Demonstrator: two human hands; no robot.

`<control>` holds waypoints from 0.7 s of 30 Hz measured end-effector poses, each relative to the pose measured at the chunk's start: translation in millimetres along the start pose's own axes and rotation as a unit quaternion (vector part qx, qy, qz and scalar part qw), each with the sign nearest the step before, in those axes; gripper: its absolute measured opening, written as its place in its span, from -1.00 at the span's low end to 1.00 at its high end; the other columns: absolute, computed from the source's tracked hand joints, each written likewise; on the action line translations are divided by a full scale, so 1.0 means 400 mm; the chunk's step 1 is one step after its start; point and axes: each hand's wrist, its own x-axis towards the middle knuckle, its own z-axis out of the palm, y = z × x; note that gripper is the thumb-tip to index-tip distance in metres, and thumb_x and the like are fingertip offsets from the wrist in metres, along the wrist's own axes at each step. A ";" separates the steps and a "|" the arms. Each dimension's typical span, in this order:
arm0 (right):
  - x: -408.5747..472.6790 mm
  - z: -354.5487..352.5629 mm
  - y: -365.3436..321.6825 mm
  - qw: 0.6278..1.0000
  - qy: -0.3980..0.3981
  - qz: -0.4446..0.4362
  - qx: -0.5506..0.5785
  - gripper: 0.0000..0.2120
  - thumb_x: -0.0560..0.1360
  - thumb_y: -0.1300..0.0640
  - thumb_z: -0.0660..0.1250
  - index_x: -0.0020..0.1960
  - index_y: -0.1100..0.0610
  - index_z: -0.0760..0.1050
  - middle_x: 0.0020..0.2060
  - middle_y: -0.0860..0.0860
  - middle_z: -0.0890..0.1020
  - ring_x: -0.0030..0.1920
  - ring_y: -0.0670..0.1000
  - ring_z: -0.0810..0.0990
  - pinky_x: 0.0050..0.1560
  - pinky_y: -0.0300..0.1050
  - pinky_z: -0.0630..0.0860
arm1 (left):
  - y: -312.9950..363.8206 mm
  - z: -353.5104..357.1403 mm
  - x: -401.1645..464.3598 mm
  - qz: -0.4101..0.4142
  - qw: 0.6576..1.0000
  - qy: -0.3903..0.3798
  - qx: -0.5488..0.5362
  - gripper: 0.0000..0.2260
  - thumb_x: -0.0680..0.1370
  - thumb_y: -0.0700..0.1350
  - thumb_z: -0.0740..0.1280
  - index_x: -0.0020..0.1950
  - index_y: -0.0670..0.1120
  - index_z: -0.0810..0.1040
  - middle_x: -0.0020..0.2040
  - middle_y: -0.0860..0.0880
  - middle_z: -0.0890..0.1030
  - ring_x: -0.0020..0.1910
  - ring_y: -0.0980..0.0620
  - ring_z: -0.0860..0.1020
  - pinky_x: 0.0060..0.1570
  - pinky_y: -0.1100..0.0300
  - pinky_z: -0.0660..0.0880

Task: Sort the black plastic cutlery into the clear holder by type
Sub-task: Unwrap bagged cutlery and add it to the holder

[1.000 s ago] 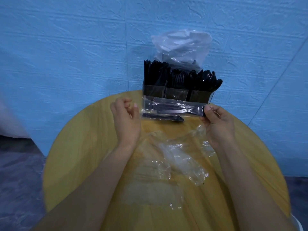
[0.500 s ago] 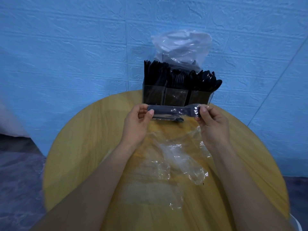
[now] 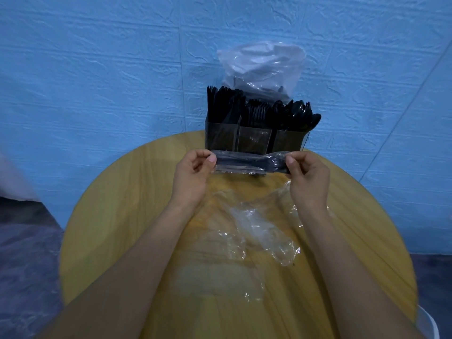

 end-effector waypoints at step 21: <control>0.003 -0.017 0.006 0.997 0.060 -0.026 -0.028 -0.76 0.56 0.31 0.22 -0.20 0.04 0.45 -0.35 -0.03 0.54 -0.33 -0.15 0.49 -0.22 -0.39 0.44 | 0.024 0.006 -0.008 -0.054 0.995 -0.044 -0.065 -0.88 0.57 -0.28 0.26 -0.05 -0.07 0.52 -0.27 -0.02 0.58 -0.33 0.19 0.57 -0.32 0.37 0.46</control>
